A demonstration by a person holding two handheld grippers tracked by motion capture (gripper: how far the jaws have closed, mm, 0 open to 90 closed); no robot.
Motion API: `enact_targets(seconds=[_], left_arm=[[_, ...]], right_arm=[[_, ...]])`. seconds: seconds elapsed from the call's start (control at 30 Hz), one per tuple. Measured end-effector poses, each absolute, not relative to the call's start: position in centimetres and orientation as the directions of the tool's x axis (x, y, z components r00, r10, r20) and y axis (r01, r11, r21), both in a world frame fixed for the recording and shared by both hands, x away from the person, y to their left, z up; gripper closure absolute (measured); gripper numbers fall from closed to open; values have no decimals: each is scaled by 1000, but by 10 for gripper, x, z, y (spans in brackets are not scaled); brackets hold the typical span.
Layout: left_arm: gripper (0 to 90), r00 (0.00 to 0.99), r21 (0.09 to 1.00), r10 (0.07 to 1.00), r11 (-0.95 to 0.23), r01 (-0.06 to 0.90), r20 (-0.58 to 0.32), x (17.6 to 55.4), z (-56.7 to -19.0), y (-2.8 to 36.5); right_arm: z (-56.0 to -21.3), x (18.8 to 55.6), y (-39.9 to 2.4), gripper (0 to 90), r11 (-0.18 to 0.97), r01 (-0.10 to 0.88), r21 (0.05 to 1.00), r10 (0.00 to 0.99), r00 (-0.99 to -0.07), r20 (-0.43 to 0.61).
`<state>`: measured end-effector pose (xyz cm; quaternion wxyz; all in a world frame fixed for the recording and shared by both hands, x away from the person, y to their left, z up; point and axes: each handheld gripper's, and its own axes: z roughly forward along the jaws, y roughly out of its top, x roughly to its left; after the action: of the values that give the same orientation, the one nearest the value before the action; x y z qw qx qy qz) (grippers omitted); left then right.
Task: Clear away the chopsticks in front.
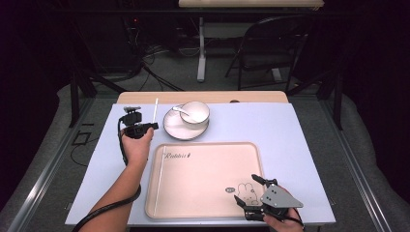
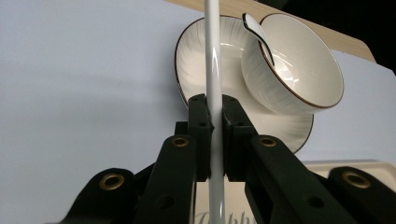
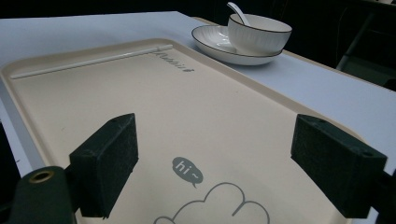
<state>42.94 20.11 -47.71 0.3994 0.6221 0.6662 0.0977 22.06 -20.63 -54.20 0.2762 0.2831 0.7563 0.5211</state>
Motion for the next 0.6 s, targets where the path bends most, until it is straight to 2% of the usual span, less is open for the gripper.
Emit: enact_targets(seconds=[0.6], left_arm=[[844, 161, 666, 909, 152, 730, -385, 366, -488, 194]], right_arm=[[-542, 220, -205, 142, 301, 142, 943, 716, -687, -125]])
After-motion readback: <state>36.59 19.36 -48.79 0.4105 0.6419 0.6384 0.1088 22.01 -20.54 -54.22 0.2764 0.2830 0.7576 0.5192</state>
